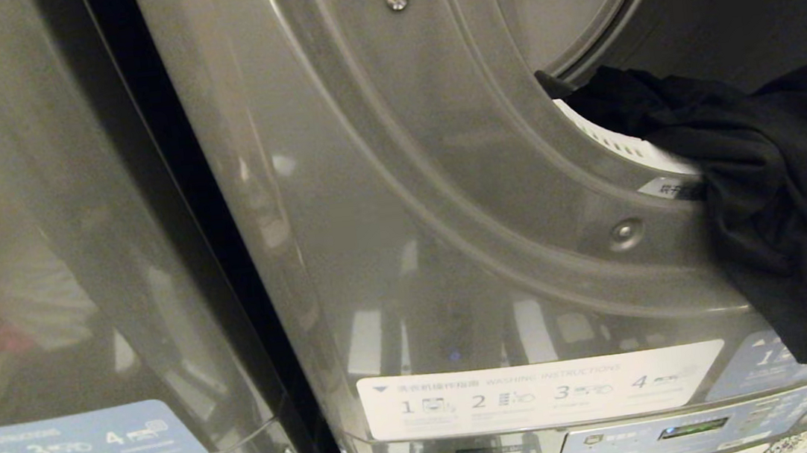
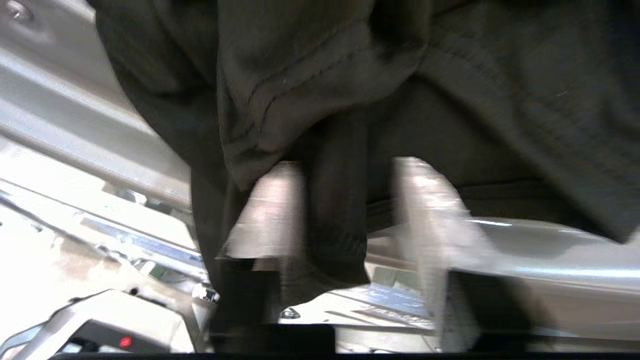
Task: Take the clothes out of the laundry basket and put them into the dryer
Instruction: Put the clothes in the dryer
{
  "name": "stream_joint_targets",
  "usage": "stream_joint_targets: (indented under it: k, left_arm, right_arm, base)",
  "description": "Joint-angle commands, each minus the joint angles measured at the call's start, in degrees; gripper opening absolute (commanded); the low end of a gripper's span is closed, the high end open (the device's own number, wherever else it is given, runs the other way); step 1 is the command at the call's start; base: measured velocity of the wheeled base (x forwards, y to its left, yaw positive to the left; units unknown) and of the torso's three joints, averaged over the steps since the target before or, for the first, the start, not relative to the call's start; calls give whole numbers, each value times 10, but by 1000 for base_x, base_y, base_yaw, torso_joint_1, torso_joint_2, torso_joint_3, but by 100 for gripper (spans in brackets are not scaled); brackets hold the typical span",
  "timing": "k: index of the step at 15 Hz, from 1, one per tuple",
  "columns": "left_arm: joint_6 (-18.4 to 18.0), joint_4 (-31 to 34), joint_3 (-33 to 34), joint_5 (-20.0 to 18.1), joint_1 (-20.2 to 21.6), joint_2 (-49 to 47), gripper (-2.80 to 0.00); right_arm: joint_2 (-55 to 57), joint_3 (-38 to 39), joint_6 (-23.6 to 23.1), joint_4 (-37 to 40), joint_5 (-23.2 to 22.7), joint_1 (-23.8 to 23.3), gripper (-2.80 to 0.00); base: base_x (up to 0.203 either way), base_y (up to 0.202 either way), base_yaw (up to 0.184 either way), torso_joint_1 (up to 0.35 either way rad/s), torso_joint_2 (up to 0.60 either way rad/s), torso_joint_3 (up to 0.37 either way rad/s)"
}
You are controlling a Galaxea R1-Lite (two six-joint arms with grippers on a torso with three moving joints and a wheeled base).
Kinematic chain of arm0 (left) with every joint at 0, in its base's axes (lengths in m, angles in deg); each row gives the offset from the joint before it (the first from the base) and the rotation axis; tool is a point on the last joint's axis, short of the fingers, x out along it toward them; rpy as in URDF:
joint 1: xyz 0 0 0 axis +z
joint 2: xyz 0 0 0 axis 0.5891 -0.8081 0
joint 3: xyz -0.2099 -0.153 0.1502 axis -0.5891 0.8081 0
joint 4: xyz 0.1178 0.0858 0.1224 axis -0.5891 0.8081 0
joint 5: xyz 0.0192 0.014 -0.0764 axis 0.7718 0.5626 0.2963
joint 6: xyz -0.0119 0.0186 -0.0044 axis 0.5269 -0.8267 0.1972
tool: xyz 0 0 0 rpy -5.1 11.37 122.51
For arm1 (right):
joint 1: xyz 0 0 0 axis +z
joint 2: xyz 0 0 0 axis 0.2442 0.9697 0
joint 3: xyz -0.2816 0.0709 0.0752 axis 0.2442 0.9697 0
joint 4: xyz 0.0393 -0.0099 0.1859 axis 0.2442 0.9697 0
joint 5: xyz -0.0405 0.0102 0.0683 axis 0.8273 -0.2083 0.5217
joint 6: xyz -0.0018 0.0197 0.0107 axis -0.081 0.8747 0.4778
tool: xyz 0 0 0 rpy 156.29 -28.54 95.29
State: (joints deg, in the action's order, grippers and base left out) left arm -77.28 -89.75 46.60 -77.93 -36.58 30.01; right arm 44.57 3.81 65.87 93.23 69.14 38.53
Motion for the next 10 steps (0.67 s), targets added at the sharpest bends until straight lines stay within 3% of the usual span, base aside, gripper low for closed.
stream_joint_targets:
  k: [1, 5, 10]
  left_arm:
    - [0, 0, 0, 0, 0, 0, -280]
    - [0, 0, 0, 0, 0, 0, -280]
    - [0, 0, 0, 0, 0, 0, -280]
  right_arm:
    - [0, -6, -3, 2, 6, 1, -280]
    - [8, -66, -26, -4, 3, 2, -280]
    - [163, -205, -24, -111, 1, 2, -280]
  base:
    - [0, 0, 0, 0, 0, 0]
    - [0, 0, 0, 0, 0, 0]
    - [0, 0, 0, 0, 0, 0]
